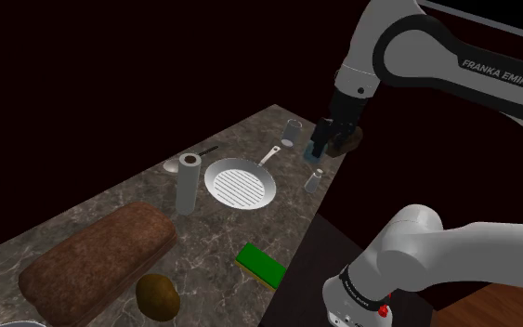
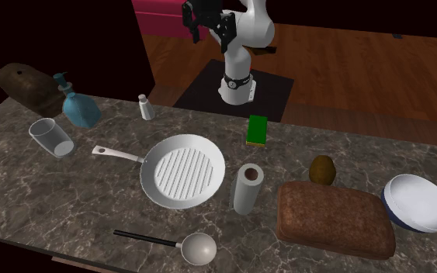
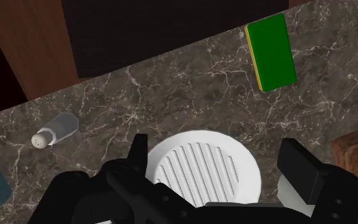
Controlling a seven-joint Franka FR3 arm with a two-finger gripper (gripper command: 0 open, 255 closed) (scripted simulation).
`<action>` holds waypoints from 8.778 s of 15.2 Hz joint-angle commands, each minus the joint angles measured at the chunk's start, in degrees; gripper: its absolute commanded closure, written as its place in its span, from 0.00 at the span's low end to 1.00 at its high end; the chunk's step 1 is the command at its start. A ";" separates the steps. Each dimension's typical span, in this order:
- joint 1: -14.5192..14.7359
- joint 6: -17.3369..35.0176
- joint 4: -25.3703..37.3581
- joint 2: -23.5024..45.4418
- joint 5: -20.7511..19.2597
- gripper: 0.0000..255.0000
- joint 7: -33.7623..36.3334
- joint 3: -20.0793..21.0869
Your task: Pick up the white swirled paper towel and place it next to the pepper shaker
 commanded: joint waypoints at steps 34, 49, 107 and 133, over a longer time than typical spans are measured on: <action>7.68 28.37 33.33 57.91 0.80 0.00 15.79 13.49; 7.81 30.90 31.65 58.77 0.60 1.00 15.92 13.49; 9.64 -12.11 79.48 63.61 -0.84 1.00 18.52 14.24; -6.62 -8.63 39.40 28.39 1.91 1.00 -13.27 -2.53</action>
